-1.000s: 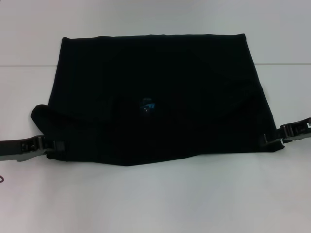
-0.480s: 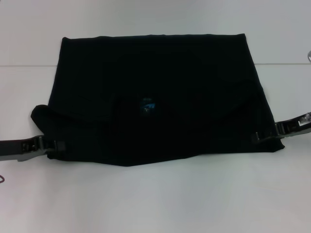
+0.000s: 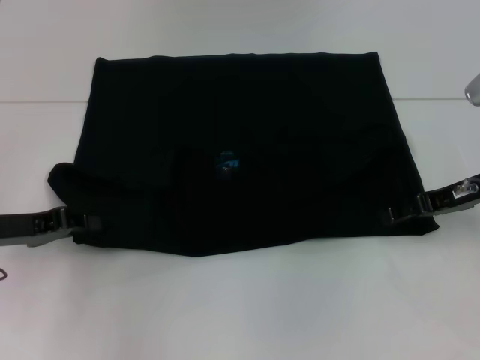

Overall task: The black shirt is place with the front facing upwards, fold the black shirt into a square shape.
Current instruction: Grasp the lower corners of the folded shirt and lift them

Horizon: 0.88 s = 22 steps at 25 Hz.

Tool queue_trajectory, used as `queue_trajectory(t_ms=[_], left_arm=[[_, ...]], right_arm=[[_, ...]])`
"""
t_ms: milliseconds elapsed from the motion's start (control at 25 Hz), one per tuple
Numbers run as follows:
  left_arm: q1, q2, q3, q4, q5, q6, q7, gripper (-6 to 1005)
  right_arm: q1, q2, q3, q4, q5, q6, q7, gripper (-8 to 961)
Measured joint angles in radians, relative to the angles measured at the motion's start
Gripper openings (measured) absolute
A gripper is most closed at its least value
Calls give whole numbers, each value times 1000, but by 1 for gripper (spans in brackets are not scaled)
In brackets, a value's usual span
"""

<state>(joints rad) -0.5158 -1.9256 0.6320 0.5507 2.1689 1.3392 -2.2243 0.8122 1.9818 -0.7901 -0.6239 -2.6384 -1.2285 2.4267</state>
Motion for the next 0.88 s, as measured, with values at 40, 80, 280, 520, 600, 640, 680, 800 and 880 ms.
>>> queue_trajectory(t_ms=[40,80,280,520,600,640,680,800,880], left_arm=[[-1,0,0,0,0,0,0,29],[-1,1,0,0,0,0,0,28],[-4,1,0,0,0,-4,0,28],[-6,3,0,0,-1,-6,0,28],[-6,3,0,0,-1,-7,0,28],[-6,4,0,0,-1,-7,0,28],[-6,4,0,0,-1,-8,0,28],[-7,4,0,0,-2,-9,0,28],[-8,4,0,0,-2,-9,0,28]], right_arm=[[0,0,0,1,0,2,0,841],[1,0,0,3,0,4,0,840],[7,0,-6,17,0,11,0,838],[12,0,-9,18,3,8,0,835],[13,0,-10,18,3,6,5,835],[14,0,-11,20,1,5,8,836],[15,0,-14,22,0,5,10,836],[16,0,-29,27,-1,4,15,766],[16,0,-36,27,-1,4,19,719]])
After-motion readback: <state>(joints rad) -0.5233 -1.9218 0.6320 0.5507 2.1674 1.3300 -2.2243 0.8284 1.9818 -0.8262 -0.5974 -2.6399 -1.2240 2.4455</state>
